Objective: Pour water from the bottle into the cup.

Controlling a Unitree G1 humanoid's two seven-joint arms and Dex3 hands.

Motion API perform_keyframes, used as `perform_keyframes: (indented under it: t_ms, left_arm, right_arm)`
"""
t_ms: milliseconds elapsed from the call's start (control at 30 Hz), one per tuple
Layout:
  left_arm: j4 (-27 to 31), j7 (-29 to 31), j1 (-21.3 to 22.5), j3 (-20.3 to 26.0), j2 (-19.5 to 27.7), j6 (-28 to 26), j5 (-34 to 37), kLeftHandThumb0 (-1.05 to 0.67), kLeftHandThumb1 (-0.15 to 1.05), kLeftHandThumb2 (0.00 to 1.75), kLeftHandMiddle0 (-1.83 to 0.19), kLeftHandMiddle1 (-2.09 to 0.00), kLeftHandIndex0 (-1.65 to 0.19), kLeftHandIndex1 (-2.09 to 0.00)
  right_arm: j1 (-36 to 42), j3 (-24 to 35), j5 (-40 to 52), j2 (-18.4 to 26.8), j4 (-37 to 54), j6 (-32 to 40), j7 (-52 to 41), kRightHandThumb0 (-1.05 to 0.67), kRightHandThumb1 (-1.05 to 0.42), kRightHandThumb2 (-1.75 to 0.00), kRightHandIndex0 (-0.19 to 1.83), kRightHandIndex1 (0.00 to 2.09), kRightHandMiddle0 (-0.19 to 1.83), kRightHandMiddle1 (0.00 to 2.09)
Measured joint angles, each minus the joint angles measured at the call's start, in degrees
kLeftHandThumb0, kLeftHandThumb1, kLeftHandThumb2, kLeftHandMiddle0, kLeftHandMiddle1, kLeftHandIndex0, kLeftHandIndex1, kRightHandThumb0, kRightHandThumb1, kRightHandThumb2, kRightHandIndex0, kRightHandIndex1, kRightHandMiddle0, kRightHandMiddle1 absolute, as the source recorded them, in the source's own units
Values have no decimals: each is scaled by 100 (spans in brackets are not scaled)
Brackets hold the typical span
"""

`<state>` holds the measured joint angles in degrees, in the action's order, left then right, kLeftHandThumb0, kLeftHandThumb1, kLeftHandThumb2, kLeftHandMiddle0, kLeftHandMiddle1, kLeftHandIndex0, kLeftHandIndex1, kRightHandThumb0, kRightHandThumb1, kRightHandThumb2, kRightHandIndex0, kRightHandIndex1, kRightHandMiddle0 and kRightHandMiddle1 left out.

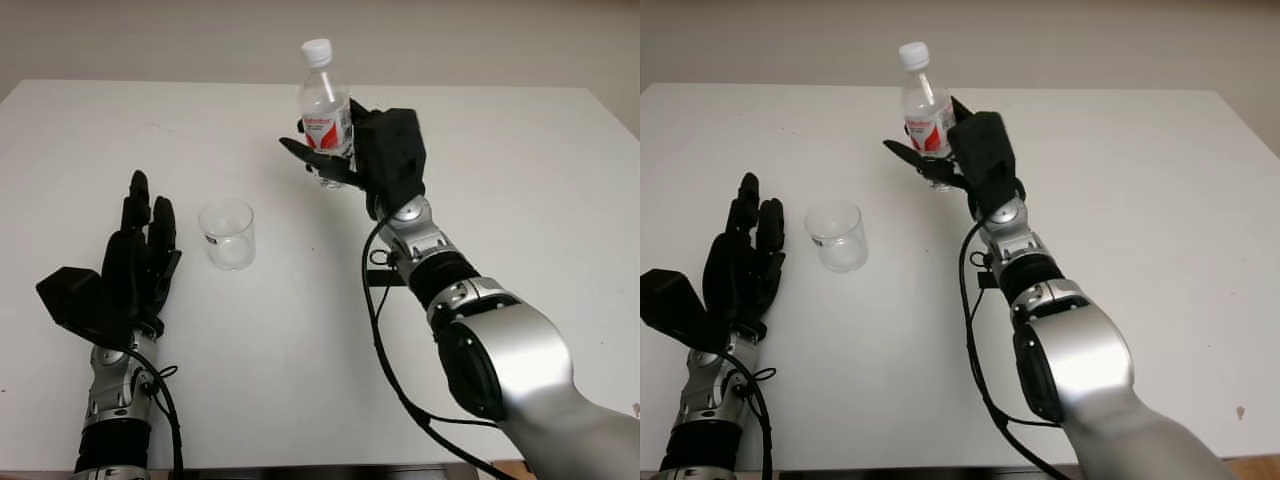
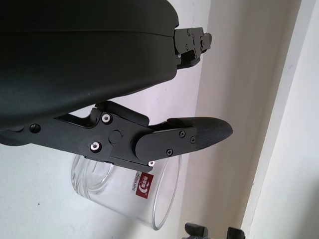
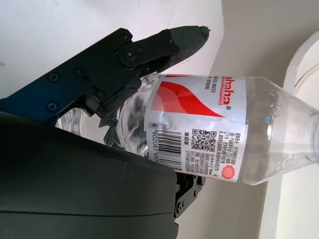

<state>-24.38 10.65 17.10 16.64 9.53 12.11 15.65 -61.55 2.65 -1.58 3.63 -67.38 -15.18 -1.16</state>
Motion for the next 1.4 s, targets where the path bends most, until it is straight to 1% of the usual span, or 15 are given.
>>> perform_keyframes:
  t_ms: [100, 167, 300, 400, 467, 567, 667, 767, 800, 833, 900, 1033, 1300, 1400]
  left_arm:
    - [3, -2, 5, 0, -1, -16, 0, -62, 105, 51, 10, -5, 11, -5]
    - [5, -3, 3, 0, -1, -17, -1, -62, 105, 51, 10, -5, 11, -5]
    - [7, -5, -9, 3, 0, -18, -9, -62, 105, 52, 11, -5, 12, -5]
    - [18, -6, -21, 4, -1, -26, -8, -63, 105, 51, 11, -5, 12, -5]
    - [38, -2, -31, 5, -1, -49, -3, -63, 105, 51, 12, -5, 13, -5]
    - [101, 20, -70, 5, -2, -99, 14, -63, 105, 51, 13, -5, 13, -4]
    - [128, 66, -100, 9, -2, -116, 28, -63, 105, 51, 13, -5, 14, -4]
    - [147, 80, -118, 8, -2, -125, 29, -63, 105, 52, 14, -5, 15, -4]
    - [157, 89, -125, 7, -2, -129, 29, -63, 105, 52, 14, -5, 15, -4]
    - [166, 101, -133, 7, -2, -133, 30, -63, 105, 52, 14, -5, 15, -4]
    - [172, 107, -137, 8, -2, -141, 32, -63, 105, 53, 14, -5, 15, -4]
    - [207, 108, -160, 15, -2, -185, 52, -63, 105, 53, 14, -5, 15, -4]
    - [350, 109, -252, 16, -5, -250, 64, -62, 105, 53, 12, -6, 15, -5]
    - [366, 111, -269, 20, -4, -259, 71, -61, 105, 54, 12, -6, 15, -5]
  right_arm:
    - [285, 124, 179, 136, 406, 168, -302, -39, -105, -41, 139, 209, 106, 209]
    - [521, 191, 243, 275, 758, 294, -440, -38, -105, -40, 132, 209, 97, 209]
    - [999, 229, 241, 539, 1455, 606, -432, -38, -105, -40, 125, 209, 89, 209]
    - [1429, 251, 236, 668, 2143, 901, -398, -36, -105, -40, 122, 209, 86, 209]
    - [1701, 264, 234, 735, 2541, 1061, -389, -36, -105, -40, 125, 209, 86, 209]
    - [2090, 292, 236, 782, 3041, 1156, -369, -37, -105, -39, 135, 209, 95, 209]
    - [2374, 295, 233, 805, 3323, 1176, -380, -38, -105, -39, 137, 209, 99, 209]
    - [2665, 283, 234, 813, 3722, 1315, -433, -38, -105, -40, 132, 209, 94, 209]
    - [2763, 274, 233, 813, 3849, 1346, -453, -39, -105, -39, 126, 209, 86, 209]
    - [2863, 258, 227, 813, 3969, 1368, -472, -39, -105, -39, 124, 209, 83, 209]
    - [3031, 218, 219, 809, 4139, 1389, -504, -38, -105, -38, 123, 209, 82, 209]
    - [3236, 163, 258, 689, 4400, 1412, -539, -37, -105, -41, 137, 209, 97, 209]
    - [3500, 32, 229, 470, 4848, 1888, -425, -39, -105, -43, 142, 209, 101, 209]
    - [3600, 26, 256, 392, 4935, 1916, -388, -38, -105, -44, 145, 209, 103, 209]
